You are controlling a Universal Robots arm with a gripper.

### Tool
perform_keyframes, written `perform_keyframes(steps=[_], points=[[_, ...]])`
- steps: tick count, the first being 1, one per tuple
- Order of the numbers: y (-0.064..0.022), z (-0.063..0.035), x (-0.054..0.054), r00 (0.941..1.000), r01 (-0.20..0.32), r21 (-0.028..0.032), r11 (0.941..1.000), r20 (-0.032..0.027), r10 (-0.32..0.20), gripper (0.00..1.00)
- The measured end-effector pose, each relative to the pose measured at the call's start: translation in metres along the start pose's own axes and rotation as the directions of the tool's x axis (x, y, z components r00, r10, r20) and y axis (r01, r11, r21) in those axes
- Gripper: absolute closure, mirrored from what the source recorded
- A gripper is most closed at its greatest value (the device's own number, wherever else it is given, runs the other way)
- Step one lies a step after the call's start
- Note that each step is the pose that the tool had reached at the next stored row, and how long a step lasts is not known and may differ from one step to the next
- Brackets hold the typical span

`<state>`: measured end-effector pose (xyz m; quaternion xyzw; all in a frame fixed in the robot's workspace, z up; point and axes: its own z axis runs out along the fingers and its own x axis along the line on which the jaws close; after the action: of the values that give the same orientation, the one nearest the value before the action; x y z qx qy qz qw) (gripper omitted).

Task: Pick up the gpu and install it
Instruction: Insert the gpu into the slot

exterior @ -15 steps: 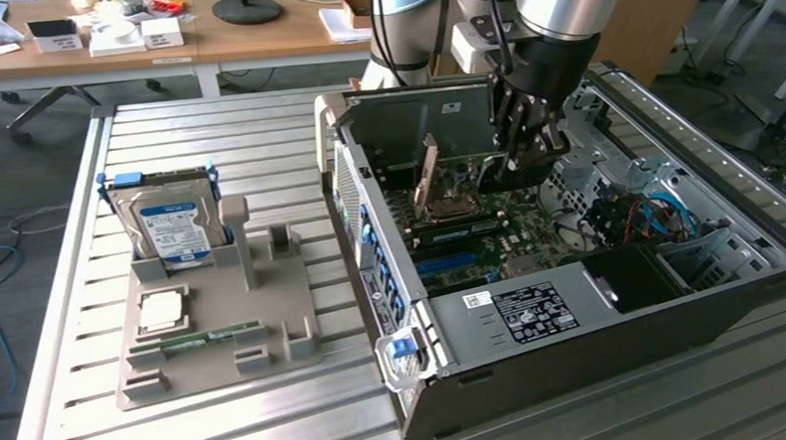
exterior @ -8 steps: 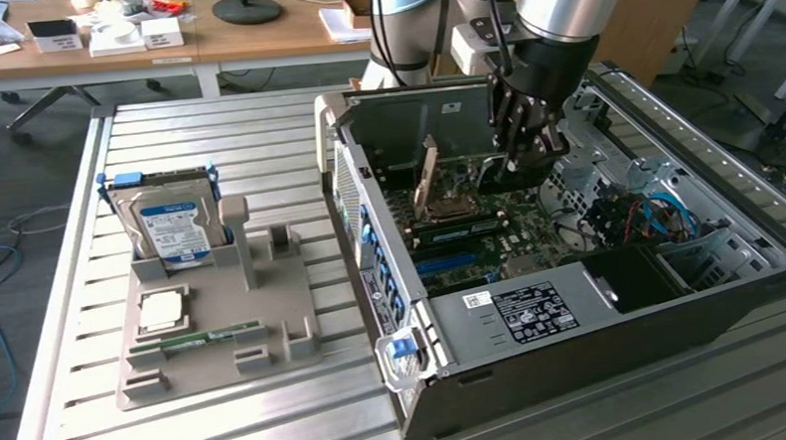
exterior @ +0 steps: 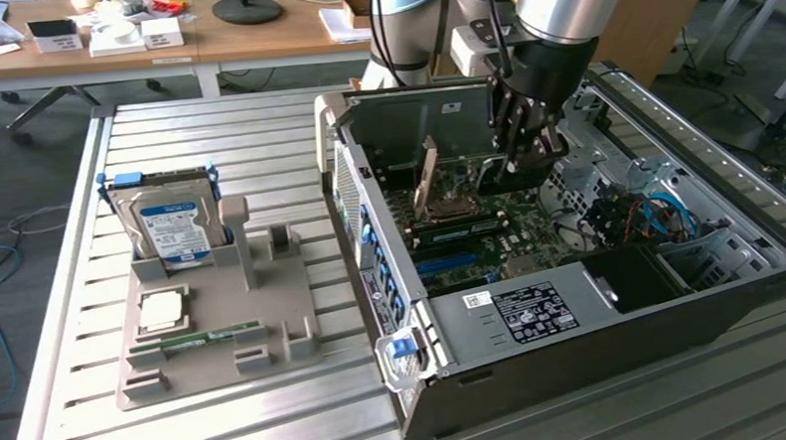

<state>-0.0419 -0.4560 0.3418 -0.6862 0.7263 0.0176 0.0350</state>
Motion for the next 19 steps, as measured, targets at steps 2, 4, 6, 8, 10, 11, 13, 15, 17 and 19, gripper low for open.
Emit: perform_keyframes(steps=[2,4,6,8,10,11,13,15,17,19], points=[[0.0000,0.0000,0.0000,1.0000,0.000,0.0000,1.0000,0.0000,0.000,0.73],[0.0000,0.0002,0.0000,1.0000,0.000,0.0000,1.0000,0.0002,0.000,0.73],[0.0000,0.0006,0.0000,1.0000,0.000,0.0002,1.0000,0.0004,0.000,0.73],[0.0000,0.0010,0.0001,1.0000,0.000,0.0001,1.0000,0.0002,0.000,0.73],[0.0000,0.0013,0.0001,1.0000,0.000,0.0000,1.0000,0.0002,0.000,0.73],[0.0000,0.0013,0.0001,1.0000,0.000,0.0000,1.0000,0.0001,0.000,0.73],[0.0000,0.0013,0.0001,1.0000,0.000,0.0000,1.0000,0.0001,0.000,0.73],[0.0000,0.0019,0.0001,1.0000,0.000,0.0002,1.0000,0.0005,0.000,0.73],[0.0002,0.0030,0.0006,1.0000,0.002,0.0001,1.0000,0.0003,-0.002,0.73],[0.0002,0.0044,0.0009,1.0000,0.008,-0.0005,1.0000,0.0005,-0.008,0.73]])
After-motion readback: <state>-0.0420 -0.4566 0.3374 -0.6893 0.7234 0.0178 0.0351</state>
